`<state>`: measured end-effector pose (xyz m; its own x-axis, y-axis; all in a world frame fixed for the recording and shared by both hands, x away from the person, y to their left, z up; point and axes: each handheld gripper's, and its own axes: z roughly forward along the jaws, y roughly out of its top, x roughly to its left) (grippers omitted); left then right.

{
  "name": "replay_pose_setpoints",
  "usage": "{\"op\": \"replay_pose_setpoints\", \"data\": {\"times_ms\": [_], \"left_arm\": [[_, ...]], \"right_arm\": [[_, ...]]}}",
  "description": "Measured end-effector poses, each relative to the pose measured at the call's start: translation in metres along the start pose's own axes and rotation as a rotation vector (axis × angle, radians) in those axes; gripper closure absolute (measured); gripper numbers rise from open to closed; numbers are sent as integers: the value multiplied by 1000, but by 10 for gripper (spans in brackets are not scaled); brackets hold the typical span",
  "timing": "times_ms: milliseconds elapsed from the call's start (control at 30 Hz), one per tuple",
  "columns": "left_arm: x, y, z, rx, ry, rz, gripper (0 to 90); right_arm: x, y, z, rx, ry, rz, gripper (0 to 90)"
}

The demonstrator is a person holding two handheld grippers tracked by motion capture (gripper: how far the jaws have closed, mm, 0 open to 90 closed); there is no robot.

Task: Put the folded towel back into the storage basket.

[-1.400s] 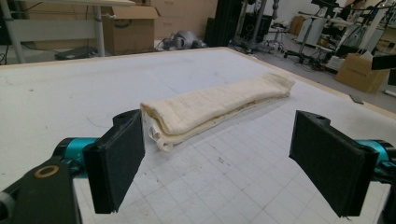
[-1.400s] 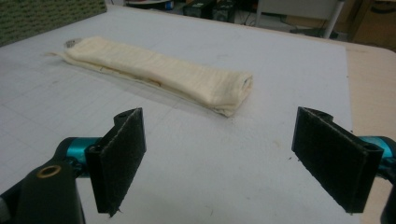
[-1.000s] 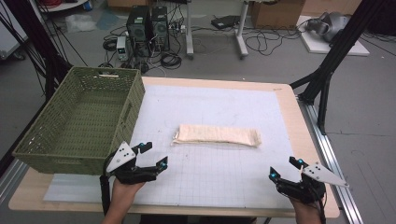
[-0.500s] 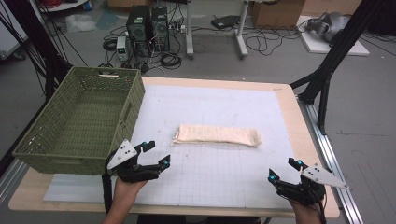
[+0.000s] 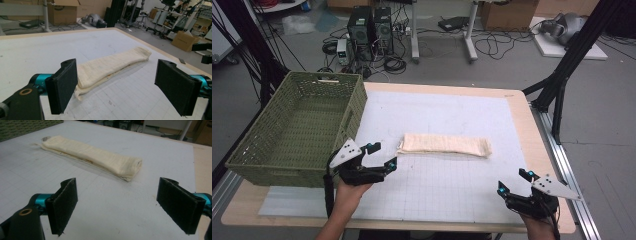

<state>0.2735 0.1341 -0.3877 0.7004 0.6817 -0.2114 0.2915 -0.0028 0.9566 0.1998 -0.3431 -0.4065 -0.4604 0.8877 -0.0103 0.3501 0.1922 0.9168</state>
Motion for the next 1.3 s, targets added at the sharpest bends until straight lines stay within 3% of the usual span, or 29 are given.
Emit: {"op": "replay_pose_setpoints", "data": {"times_ms": [333,533,767,900,1200,1300], "left_arm": [[5,23,25,35,-14,-7,177],[12,29,42,63,16,-15,177],[19,31,60,132,41,4,191],[27,30,73,178,65,-6,198],[41,17,100,266,120,-18,226],[46,11,106,299,158,-16,221]], "right_arm": [[-1,-1,1,9,4,2,157],[-2,-2,1,17,5,7,158],[-3,-2,2,22,8,3,157],[-3,-2,2,19,14,1,157],[-4,-2,3,22,21,6,157],[-4,-3,3,20,18,12,157]]}}
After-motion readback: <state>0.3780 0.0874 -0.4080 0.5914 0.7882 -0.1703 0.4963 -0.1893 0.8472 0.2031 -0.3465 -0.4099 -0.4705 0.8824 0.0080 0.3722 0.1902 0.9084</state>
